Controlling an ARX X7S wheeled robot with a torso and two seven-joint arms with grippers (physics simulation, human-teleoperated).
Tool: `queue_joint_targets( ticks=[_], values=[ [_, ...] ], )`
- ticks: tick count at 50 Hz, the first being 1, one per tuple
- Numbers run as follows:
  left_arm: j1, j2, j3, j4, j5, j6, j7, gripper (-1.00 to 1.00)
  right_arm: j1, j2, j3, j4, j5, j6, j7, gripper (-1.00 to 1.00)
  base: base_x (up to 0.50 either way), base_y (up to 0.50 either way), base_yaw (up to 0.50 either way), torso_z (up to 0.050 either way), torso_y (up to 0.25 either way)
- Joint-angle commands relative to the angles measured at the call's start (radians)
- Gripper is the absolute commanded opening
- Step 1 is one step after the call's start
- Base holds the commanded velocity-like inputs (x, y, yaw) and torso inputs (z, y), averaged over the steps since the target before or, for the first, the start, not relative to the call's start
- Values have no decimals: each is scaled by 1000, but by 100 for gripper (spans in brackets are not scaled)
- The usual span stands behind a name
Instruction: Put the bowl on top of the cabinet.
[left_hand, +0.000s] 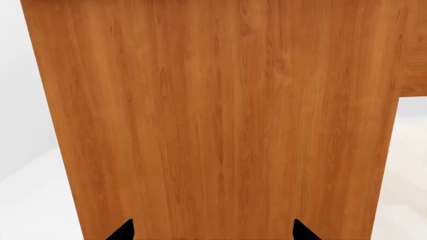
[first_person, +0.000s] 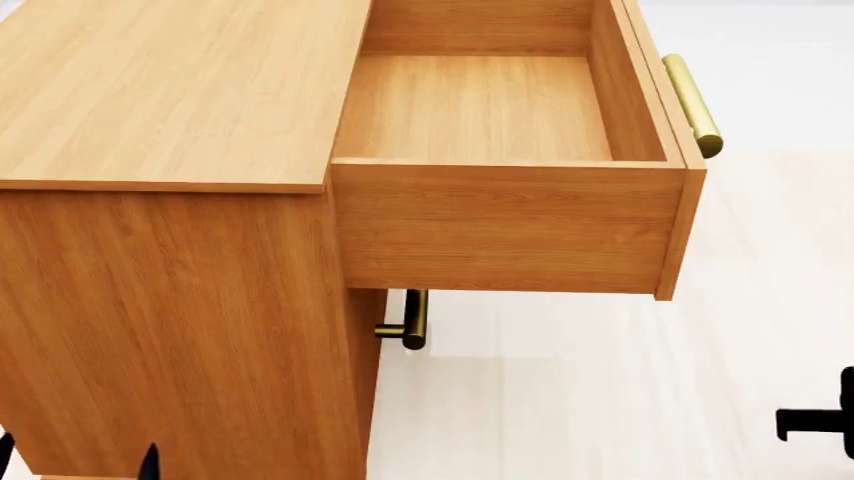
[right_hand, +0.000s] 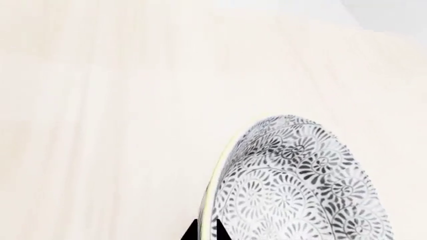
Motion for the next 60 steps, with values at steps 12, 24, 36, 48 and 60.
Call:
queue_joint_targets(
  ticks=[12, 24, 36, 48, 60],
  values=[
    [59, -30, -9, 47, -15, 37, 10, 100, 63, 175, 211, -351, 247, 289, 236, -100, 0, 0, 0, 0, 0],
    [82, -42, -23, 68, -25, 48, 6, 100, 222, 176, 211, -397, 308, 413, 289, -100, 0, 0, 0, 0, 1],
    [92, -44, -24, 31, -20, 86, 16, 100, 496, 141, 138, -397, 317, 557, 346, -100, 0, 0, 0, 0, 0],
    [77, -43, -16, 8, -17, 89, 18, 100, 874, 116, -85, -309, 383, 597, 425, -100, 0, 0, 0, 0, 1],
    [29, -43, -23, -34, -41, 69, 27, 100, 1193, 40, -336, -199, 470, 591, 470, -100, 0, 0, 0, 0, 0]
  ],
)
